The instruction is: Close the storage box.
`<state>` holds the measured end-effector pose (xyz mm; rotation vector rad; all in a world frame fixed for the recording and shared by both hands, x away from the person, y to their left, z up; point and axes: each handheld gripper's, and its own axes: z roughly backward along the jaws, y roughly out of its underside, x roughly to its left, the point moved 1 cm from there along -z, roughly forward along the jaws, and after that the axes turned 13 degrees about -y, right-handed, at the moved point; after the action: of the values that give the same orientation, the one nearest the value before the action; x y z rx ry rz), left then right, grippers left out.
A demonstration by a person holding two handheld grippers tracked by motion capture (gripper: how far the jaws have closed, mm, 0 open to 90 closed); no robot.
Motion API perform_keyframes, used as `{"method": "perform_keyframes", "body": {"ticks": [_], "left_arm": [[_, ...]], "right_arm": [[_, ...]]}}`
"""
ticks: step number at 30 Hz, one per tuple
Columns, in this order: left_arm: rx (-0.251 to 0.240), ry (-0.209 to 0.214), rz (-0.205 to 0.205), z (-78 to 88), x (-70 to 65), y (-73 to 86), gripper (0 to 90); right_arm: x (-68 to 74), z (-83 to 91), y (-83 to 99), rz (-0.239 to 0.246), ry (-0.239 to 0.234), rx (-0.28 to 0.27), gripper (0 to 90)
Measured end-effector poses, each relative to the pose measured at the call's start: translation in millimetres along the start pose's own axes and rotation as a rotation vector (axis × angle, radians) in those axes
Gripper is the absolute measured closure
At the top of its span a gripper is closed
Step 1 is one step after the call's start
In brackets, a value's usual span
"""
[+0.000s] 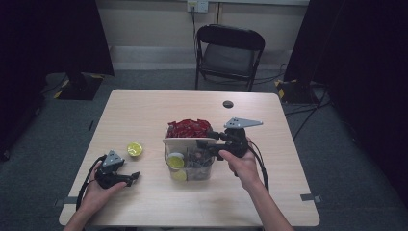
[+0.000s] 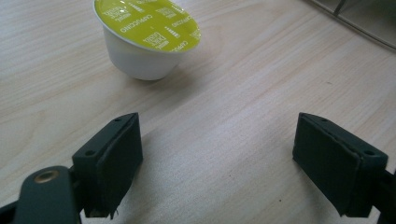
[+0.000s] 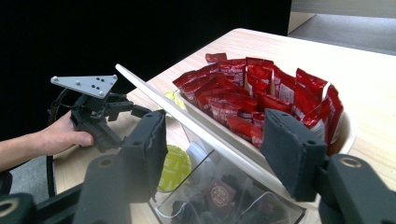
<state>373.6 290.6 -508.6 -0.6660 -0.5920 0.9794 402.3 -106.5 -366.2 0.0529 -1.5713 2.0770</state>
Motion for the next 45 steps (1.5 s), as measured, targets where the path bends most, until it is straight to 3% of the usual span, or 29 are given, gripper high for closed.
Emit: {"method": "perform_keyframes", "body": {"ticks": [18, 31, 39, 45], "left_arm": [[-0.002, 0.001, 0.002, -0.1, -0.1, 0.0, 15.4], [-0.002, 0.001, 0.002, -0.1, 0.0, 0.1, 15.4], [-0.002, 0.003, 0.001, -0.1, 0.1, 0.1, 15.4], [-0.002, 0.002, 0.001, 0.0, 0.1, 0.1, 15.4]], "right_arm": [[5.6, 9.0, 17.2, 0.000, 0.060, 0.005, 28.6], [3.2, 13.9, 28.9, -0.014, 0.053, 0.011, 19.8], [2.4, 14.3, 42.6, -0.018, 0.098, 0.040, 16.3], [2.2, 13.5, 51.9, -0.033, 0.078, 0.031, 16.4]]}}
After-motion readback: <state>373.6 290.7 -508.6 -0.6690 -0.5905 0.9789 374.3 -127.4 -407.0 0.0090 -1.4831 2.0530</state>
